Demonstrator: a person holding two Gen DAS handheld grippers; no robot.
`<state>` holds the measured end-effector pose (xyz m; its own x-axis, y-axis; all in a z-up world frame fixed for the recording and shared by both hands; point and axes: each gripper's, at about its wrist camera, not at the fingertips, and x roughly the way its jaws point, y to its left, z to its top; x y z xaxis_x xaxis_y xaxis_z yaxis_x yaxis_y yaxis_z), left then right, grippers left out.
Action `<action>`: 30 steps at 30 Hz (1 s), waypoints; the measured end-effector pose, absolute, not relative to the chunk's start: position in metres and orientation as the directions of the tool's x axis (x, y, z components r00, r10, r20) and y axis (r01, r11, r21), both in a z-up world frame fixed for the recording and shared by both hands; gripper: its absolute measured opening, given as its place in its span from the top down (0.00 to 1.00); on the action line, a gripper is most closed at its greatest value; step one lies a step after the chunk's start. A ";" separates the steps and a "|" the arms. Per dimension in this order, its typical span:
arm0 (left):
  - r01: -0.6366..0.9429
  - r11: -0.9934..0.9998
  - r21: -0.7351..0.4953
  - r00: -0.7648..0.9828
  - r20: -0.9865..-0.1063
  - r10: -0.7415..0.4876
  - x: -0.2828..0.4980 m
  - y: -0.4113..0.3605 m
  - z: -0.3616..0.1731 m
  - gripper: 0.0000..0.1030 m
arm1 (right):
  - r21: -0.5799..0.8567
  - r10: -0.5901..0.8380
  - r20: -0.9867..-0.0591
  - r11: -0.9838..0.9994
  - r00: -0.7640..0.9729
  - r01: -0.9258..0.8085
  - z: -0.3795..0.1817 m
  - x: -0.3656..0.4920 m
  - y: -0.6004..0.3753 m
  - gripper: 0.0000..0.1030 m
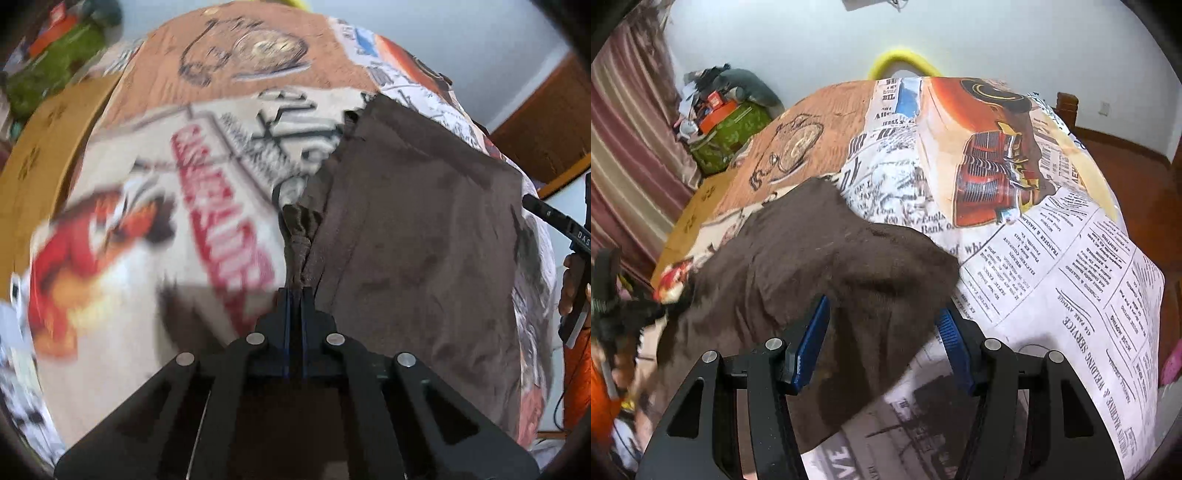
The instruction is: Fold small clothes
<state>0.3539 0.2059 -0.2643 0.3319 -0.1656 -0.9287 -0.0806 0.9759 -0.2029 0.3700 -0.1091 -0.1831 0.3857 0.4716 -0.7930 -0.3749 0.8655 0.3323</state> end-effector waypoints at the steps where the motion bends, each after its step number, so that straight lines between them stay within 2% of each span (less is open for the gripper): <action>1: -0.096 0.972 -0.215 0.318 -0.932 -0.174 0.346 0.206 -0.266 0.97 | 0.336 0.479 -0.791 0.860 0.380 -0.384 -0.180 0.364 -0.109 0.45; 4: -0.137 0.958 -0.253 0.302 -0.932 -0.203 0.318 0.199 -0.267 0.97 | 0.326 0.490 -0.796 0.842 0.355 -0.430 -0.172 0.339 -0.105 0.45; 11: -0.125 0.941 -0.314 0.314 -0.912 -0.263 0.267 0.169 -0.253 0.97 | 0.354 0.520 -0.813 0.799 0.262 -0.485 -0.169 0.278 -0.105 0.44; 15: -0.138 0.952 -0.274 0.327 -0.920 -0.217 0.246 0.169 -0.245 0.97 | 0.387 0.527 -0.827 0.786 0.195 -0.483 -0.176 0.248 -0.108 0.44; 19: -0.128 0.975 -0.183 0.324 -0.937 -0.134 0.226 0.167 -0.241 0.94 | 0.410 0.531 -0.832 0.783 0.160 -0.467 -0.181 0.232 -0.111 0.44; 22: -0.102 0.981 -0.168 0.337 -0.933 -0.125 0.210 0.162 -0.235 0.83 | 0.433 0.541 -0.829 0.782 0.144 -0.448 -0.185 0.224 -0.112 0.44; 24: -0.108 0.979 -0.171 0.338 -0.933 -0.125 0.203 0.163 -0.234 0.70 | 0.443 0.545 -0.828 0.783 0.136 -0.437 -0.186 0.220 -0.109 0.44; 26: -0.123 0.973 -0.196 0.329 -0.933 -0.147 0.198 0.167 -0.233 0.61 | 0.454 0.550 -0.825 0.782 0.129 -0.427 -0.187 0.215 -0.106 0.44; 30: -0.175 0.960 -0.220 0.345 -0.927 -0.149 0.189 0.179 -0.228 0.58 | 0.471 0.563 -0.816 0.778 0.130 -0.416 -0.190 0.209 -0.101 0.44</action>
<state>0.1885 0.1785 -0.2283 0.3455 -0.1489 -0.9265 -0.1753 0.9597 -0.2197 0.2089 -0.1007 -0.1898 0.1300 0.5635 -0.8158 -0.4163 0.7778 0.4709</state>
